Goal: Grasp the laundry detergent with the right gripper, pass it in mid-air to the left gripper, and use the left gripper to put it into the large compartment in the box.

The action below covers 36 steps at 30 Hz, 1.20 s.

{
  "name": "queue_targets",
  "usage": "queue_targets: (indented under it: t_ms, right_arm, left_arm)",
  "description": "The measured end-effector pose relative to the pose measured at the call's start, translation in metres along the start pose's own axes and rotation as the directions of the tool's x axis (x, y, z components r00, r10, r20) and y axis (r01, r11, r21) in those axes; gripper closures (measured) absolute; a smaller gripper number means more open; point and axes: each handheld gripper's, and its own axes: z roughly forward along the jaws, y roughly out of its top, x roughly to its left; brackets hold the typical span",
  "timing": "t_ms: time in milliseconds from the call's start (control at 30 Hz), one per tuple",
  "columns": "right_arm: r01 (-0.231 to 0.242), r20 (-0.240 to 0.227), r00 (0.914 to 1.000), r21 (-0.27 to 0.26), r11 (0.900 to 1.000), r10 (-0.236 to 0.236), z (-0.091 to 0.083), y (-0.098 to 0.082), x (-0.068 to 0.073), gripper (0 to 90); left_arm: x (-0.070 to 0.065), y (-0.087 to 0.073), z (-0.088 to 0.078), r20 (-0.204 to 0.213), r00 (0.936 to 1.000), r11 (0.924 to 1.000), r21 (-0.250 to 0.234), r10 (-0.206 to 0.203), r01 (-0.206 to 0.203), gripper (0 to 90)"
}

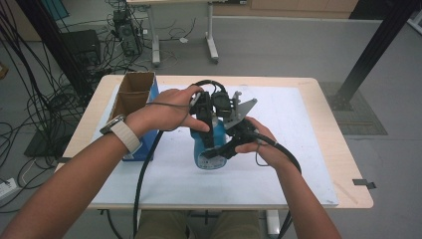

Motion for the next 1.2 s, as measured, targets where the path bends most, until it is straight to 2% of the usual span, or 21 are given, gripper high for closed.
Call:
queue_targets:
  t_ms: [667,733,800,833,1000,1067,1200]
  right_arm:
    - [0.009,0.003,1.0000,-0.011,1.000,-0.009,0.000,0.001,0.000,42.6]
    - [0.007,0.001,1.0000,-0.009,1.000,-0.007,-0.001,0.000,0.001,39.9]
    - [-0.027,0.020,0.9994,0.006,1.000,0.027,-0.003,-0.001,0.001,25.7]
    - [-0.042,0.033,0.9986,0.003,0.999,0.042,-0.006,-0.003,0.002,21.8]
    - [-0.072,0.074,0.9948,0.022,0.997,0.070,-0.026,-0.012,0.006,13.5]
    - [-0.097,0.116,0.9890,0.040,0.995,0.091,-0.036,-0.018,0.007,11.6]
    - [-0.129,0.169,0.9794,0.099,0.987,0.111,-0.050,-0.026,0.007,11.5]
  left_arm:
    - [0.000,-0.001,-0.002,0.003,1.0000,0.9999,-0.008,-0.007,0.007,37.6]
    - [-0.001,-0.001,-0.002,0.003,0.9999,0.9999,-0.007,-0.011,0.011,37.6]
    - [0.000,0.000,-0.002,0.001,0.9999,0.9999,-0.004,-0.013,0.013,37.6]
    - [0.000,-0.001,-0.002,0.000,0.9999,0.9999,-0.007,-0.015,0.015,37.6]
    - [0.002,-0.002,-0.003,-0.006,0.9997,0.9997,-0.003,-0.024,0.024,37.5]
    - [0.002,-0.003,-0.003,-0.012,0.9995,0.9995,0.004,-0.030,0.030,37.4]
    - [0.002,-0.005,-0.006,-0.021,0.9986,0.9987,0.012,-0.049,0.049,37.4]
